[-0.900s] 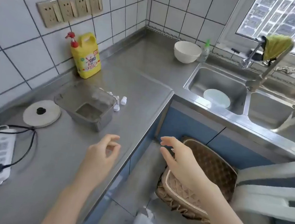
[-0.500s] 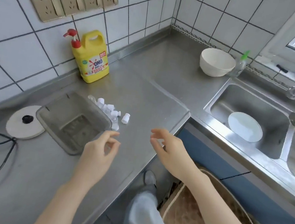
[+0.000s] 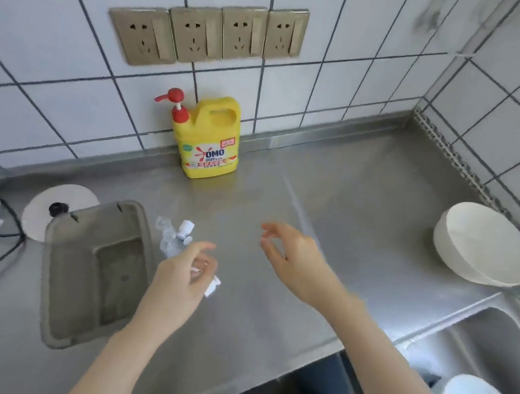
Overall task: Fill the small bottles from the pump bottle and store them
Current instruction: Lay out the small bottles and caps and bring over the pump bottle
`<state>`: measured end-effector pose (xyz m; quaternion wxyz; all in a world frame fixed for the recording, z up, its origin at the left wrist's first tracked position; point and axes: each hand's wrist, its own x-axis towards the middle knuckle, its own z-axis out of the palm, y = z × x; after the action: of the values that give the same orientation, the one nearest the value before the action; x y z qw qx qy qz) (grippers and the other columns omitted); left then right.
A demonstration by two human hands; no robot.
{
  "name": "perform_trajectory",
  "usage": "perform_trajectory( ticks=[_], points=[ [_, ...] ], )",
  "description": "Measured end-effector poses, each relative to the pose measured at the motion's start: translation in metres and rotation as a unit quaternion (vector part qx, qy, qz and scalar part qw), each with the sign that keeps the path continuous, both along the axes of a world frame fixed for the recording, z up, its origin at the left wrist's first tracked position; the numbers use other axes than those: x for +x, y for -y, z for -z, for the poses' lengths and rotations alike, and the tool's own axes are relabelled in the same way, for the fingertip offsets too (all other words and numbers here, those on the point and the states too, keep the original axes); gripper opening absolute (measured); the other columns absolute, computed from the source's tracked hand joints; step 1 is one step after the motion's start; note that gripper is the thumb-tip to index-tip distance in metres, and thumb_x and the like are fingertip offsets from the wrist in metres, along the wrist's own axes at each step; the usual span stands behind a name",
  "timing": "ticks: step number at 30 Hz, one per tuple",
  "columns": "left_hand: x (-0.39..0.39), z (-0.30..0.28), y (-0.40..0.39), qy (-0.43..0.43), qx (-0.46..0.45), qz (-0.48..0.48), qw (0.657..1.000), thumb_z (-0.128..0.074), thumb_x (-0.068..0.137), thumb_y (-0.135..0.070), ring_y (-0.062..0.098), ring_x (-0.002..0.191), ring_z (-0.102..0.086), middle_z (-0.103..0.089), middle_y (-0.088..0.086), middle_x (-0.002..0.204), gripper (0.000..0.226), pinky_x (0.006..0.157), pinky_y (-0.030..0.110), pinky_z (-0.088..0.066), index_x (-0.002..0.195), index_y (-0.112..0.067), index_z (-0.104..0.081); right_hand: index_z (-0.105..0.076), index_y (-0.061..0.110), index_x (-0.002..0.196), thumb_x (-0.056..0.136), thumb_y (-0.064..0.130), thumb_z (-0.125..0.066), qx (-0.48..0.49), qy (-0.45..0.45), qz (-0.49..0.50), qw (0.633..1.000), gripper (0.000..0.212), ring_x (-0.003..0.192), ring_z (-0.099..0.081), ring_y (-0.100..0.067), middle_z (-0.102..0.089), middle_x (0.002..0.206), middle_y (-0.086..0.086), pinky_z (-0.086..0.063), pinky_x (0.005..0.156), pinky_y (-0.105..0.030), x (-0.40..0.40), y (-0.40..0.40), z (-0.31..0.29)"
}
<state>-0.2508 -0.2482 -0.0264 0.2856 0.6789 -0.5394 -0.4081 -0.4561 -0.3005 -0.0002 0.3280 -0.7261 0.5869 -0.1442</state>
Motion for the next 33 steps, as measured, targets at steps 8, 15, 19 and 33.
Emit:
perform_trajectory(
  ticks=[8,15,19,33],
  points=[
    [0.012,-0.005,0.078,0.004,-0.012,-0.076,0.997,-0.06,0.093,-0.017,0.004,0.087,-0.065,-0.069,-0.007,0.099,0.022,0.07,0.005,-0.045,0.113,-0.027,-0.061,-0.054,0.014,0.13,0.099,0.026,-0.047,-0.047,-0.002,-0.076,0.996,0.034,0.116,-0.056,-0.018,-0.065,0.119,0.003,-0.035,0.087,-0.019,0.031,0.107,-0.014],
    [0.045,-0.012,0.154,-0.029,-0.015,-0.139,0.99,-0.063,0.089,-0.005,0.017,0.095,-0.064,-0.064,0.0,0.11,0.03,0.074,0.019,-0.046,0.118,-0.012,-0.059,-0.055,0.011,0.128,0.098,0.023,-0.049,-0.089,0.006,-0.117,0.989,0.033,0.101,-0.058,-0.017,-0.065,0.117,-0.002,-0.038,0.08,-0.02,0.081,0.186,-0.039],
    [0.061,-0.01,0.193,-0.017,-0.01,-0.138,0.99,-0.066,0.087,-0.006,0.018,0.096,-0.062,-0.061,0.006,0.124,0.042,0.081,0.023,-0.04,0.128,-0.007,-0.053,-0.054,0.008,0.128,0.097,0.021,-0.05,-0.134,-0.037,-0.125,0.982,0.034,0.109,-0.057,-0.023,-0.063,0.122,-0.007,-0.045,0.089,-0.03,0.103,0.227,-0.043],
    [0.074,0.026,0.272,-0.068,-0.018,-0.108,0.992,-0.082,0.073,-0.01,0.024,0.118,-0.056,-0.057,0.002,0.128,0.075,0.1,0.047,-0.048,0.133,-0.019,-0.039,-0.044,0.017,0.139,0.095,0.027,-0.053,-0.144,-0.191,-0.187,0.953,0.046,0.119,-0.049,-0.033,-0.054,0.131,-0.009,-0.045,0.096,-0.042,0.133,0.282,-0.025]
  ],
)
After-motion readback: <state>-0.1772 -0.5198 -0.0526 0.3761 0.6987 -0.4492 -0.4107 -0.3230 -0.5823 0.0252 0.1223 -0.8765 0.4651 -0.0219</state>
